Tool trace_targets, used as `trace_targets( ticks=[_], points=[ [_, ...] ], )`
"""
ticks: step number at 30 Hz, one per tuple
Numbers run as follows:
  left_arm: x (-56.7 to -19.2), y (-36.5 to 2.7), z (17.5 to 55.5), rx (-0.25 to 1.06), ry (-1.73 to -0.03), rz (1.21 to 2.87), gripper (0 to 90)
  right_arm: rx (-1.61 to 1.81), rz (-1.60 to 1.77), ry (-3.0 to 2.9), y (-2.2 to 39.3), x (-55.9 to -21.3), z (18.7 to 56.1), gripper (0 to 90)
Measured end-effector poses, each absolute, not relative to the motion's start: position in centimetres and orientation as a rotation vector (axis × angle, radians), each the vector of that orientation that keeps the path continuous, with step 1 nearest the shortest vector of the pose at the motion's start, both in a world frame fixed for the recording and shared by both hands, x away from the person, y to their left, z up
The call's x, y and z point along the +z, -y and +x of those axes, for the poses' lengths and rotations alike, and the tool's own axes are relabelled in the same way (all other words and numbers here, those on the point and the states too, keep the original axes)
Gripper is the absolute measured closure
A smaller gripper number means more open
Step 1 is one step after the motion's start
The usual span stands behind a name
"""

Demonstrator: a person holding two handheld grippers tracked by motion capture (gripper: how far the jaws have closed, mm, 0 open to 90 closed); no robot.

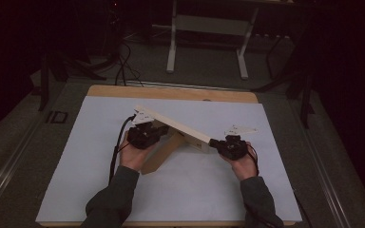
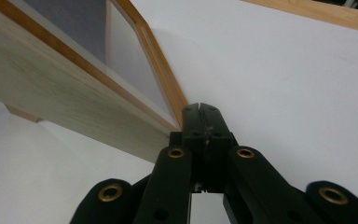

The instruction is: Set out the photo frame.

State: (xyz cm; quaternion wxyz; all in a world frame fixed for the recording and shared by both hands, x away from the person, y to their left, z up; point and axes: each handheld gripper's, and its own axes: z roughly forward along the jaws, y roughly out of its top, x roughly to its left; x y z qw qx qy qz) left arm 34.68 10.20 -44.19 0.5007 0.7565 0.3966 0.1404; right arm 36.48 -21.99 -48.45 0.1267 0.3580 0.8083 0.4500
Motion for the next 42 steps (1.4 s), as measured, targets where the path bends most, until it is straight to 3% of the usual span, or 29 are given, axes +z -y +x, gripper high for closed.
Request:
trace_targets(
  ticks=[42],
  points=[
    [-44.3, -8.1, 34.7, 0.312, -0.908, 1.904, 90.0, 1.315, 0.932, -2.434, 20.1, -47.9, 35.5, 90.0]
  ],
)
